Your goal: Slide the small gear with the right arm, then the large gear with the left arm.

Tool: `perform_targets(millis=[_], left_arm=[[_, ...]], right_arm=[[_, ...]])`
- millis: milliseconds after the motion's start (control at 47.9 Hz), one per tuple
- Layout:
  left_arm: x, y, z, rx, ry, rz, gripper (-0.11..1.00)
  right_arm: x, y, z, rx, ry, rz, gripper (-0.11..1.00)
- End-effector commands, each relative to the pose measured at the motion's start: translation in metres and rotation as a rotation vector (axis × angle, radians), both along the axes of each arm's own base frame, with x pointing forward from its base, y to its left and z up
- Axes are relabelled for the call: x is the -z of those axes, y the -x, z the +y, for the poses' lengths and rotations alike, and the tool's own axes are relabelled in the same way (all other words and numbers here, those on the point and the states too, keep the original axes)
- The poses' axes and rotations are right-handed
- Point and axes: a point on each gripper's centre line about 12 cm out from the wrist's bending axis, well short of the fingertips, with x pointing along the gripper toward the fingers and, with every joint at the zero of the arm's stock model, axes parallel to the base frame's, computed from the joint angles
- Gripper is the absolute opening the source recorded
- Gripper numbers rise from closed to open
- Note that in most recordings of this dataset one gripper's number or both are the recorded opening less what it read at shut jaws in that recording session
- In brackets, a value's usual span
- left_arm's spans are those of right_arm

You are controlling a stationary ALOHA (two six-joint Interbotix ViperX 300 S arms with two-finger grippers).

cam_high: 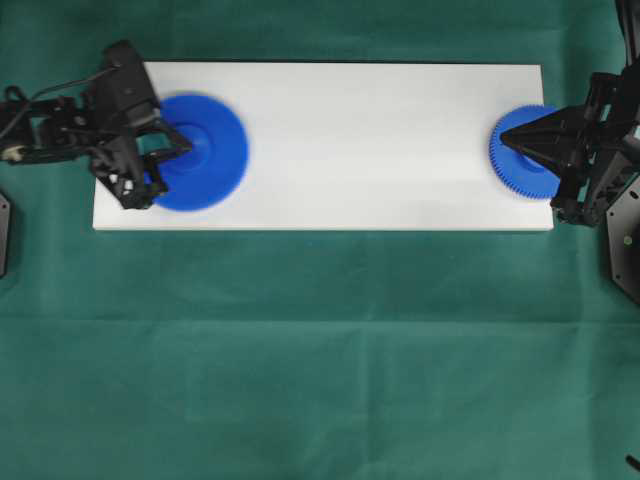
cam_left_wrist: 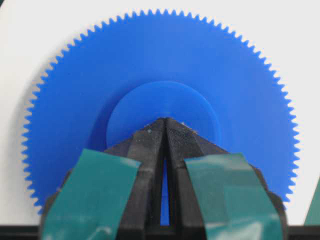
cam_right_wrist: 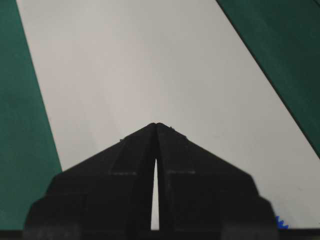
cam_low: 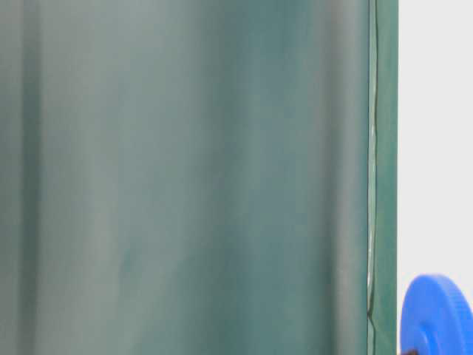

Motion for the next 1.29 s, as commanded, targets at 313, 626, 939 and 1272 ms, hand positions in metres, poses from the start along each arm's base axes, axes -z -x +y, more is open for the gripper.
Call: perform_targets(millis=[313, 626, 939, 1272], left_arm=[[-0.006, 0.027, -0.004, -0.026, -0.007, -0.019, -0.01], [-0.012, 0.023, -0.001, -0.028, -0.016, -0.04, -0.01], [-0.038, 0.018, -0.001, -0.019, -0.04, -0.096, -0.01], [-0.109, 0.013, -0.018, 0.101, -0.181, -0.325, -0.01]], right_arm=[[-0.005, -0.003, 0.0, -0.004, 0.0, -0.018, 0.5], [-0.004, -0.002, 0.0, -0.004, -0.001, -0.015, 0.5], [-0.005, -0.001, 0.0, -0.004, 0.001, -0.023, 0.5], [-0.004, 0.0, 0.001, -0.004, 0.001, -0.023, 0.5]])
